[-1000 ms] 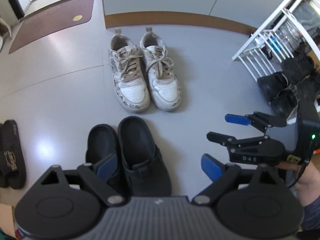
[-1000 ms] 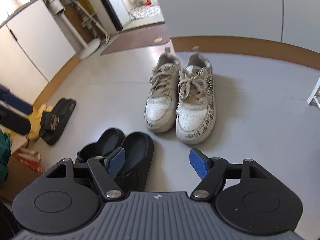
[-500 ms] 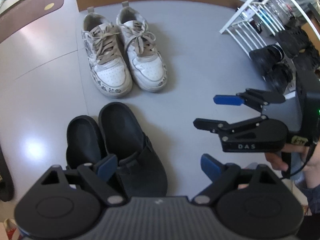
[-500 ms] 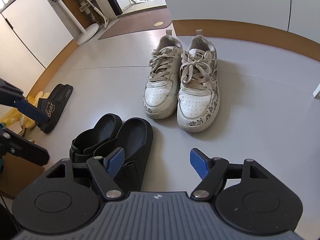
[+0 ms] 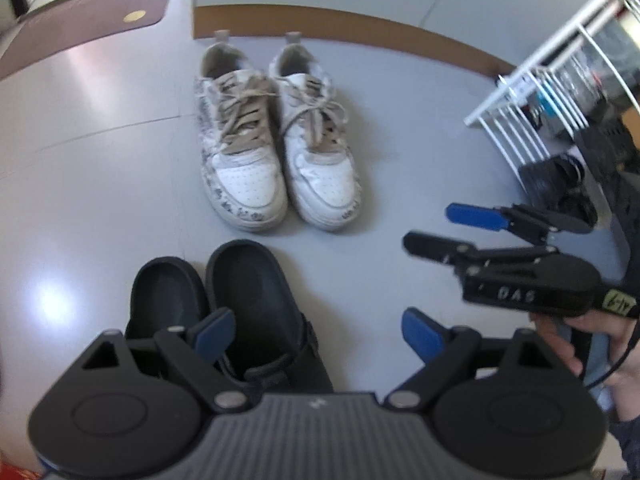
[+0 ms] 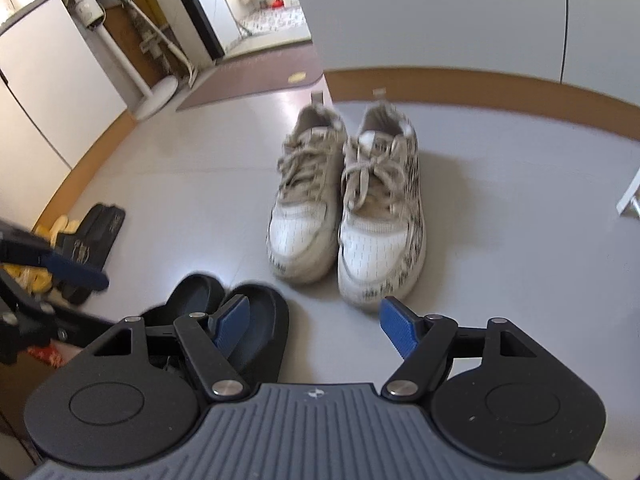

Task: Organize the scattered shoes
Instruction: 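Move the right gripper over to the white laced sneakers, then lower the right gripper into the white sneakers' heels and grasp them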

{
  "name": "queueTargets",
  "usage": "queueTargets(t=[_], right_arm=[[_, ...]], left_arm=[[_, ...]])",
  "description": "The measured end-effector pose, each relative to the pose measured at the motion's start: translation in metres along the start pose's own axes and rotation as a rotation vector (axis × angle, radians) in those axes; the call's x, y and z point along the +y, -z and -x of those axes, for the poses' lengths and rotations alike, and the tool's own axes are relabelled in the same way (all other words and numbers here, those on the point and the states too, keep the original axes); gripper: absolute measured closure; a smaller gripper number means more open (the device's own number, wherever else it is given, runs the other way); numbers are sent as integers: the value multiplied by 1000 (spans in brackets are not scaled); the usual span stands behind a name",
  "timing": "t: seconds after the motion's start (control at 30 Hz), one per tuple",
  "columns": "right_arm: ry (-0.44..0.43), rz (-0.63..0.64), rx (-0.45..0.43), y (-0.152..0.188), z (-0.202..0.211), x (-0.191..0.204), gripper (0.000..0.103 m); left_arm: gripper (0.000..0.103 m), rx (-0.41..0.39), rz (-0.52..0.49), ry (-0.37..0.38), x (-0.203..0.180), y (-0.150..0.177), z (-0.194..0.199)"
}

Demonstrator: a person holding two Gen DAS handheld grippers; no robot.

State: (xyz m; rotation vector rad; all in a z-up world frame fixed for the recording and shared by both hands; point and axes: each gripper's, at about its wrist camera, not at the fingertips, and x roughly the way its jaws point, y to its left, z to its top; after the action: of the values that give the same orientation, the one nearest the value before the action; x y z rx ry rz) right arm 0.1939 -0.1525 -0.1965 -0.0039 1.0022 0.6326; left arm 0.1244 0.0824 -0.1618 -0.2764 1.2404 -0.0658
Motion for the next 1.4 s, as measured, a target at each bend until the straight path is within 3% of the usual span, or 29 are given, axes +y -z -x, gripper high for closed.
queueTargets(t=[0.2, 0.37, 0.67, 0.9, 0.93, 1.0, 1.13, 1.4], right_arm=[[52, 5, -100, -20, -16, 5, 37], [85, 27, -139, -38, -42, 20, 44], [146, -29, -229, -88, -94, 38, 45], [182, -79, -215, -113, -133, 28, 47], [193, -86, -210, -116, -141, 24, 50], [200, -98, -198, -118, -152, 19, 69], [229, -99, -166, -116, -173, 6, 85], [256, -4, -112, -117, -201, 5, 85]], left_arm=[[10, -74, 55, -37, 32, 6, 3], [10, -75, 96, -16, 47, 12, 0], [10, -95, 144, -28, 69, 22, 0], [10, -106, 207, -11, 87, 22, -2], [10, -107, 208, -11, 88, 22, -2], [10, -109, 213, -10, 91, 22, -3], [10, -108, 219, -10, 95, 23, -4], [10, -106, 232, 5, 102, 23, -7]])
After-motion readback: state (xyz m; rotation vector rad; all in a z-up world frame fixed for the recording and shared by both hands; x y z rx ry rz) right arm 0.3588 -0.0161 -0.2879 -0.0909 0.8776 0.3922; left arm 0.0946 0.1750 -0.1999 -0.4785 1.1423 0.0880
